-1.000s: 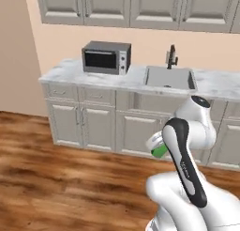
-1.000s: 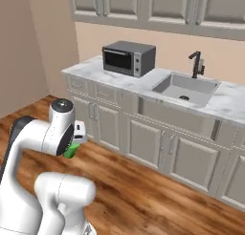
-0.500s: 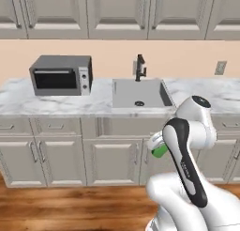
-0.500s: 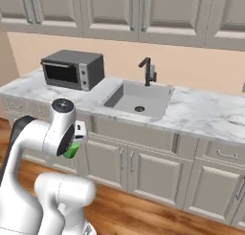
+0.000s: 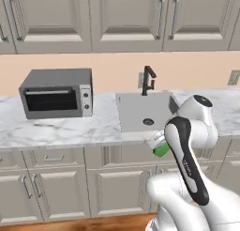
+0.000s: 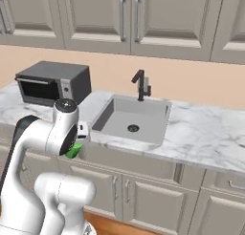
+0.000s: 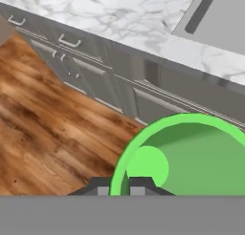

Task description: Pick the cup and bowl from the counter and place them on the counter next to the sink.

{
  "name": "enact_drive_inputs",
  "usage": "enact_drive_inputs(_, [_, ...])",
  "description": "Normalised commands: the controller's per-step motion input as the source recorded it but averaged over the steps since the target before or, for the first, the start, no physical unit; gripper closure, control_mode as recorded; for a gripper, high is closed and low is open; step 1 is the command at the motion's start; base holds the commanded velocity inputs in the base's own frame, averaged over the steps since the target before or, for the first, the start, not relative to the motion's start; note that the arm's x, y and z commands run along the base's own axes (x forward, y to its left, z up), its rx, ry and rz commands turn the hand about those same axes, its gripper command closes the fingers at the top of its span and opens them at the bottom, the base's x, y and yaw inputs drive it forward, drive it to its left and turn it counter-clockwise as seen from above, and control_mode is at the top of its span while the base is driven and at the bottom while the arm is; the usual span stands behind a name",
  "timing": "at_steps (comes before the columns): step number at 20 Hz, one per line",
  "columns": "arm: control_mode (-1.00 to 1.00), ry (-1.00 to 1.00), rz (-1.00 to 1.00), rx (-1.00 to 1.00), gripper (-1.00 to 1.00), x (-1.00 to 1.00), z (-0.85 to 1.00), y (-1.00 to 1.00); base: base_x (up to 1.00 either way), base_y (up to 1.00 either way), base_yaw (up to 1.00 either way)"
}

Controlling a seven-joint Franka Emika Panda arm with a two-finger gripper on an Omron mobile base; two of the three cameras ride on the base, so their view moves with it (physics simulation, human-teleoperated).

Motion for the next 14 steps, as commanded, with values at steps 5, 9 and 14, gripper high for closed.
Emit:
enact_drive_inputs(5, [1.0, 0.0, 0.0, 0.0, 1.0, 0.0, 0.0, 0.0, 0.63, 0.25, -0.03])
enact_drive_inputs(9, [1.0, 0.0, 0.0, 0.0, 1.0, 0.0, 0.0, 0.0, 0.62, 0.35, -0.23])
enact_drive_inputs(14, [1.0, 0.0, 0.0, 0.0, 1.0, 0.0, 0.0, 0.0, 0.54, 0.6, -0.19])
